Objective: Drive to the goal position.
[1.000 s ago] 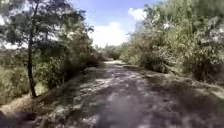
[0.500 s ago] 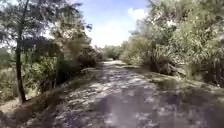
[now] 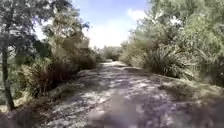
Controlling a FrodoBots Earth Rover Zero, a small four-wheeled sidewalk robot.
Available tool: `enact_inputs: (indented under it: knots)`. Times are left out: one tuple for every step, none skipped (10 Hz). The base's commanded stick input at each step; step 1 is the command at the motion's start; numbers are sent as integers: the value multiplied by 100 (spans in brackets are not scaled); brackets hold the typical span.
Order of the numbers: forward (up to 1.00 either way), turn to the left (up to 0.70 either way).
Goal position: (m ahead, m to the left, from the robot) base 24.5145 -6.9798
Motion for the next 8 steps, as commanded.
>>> enact_inputs:
  knots:
    - [85, -8]
    - [85, -15]
    - [85, -23]
    - [85, -33]
    - [85, 0]
    - [85, 0]
    - [85, 0]
    - [85, 0]
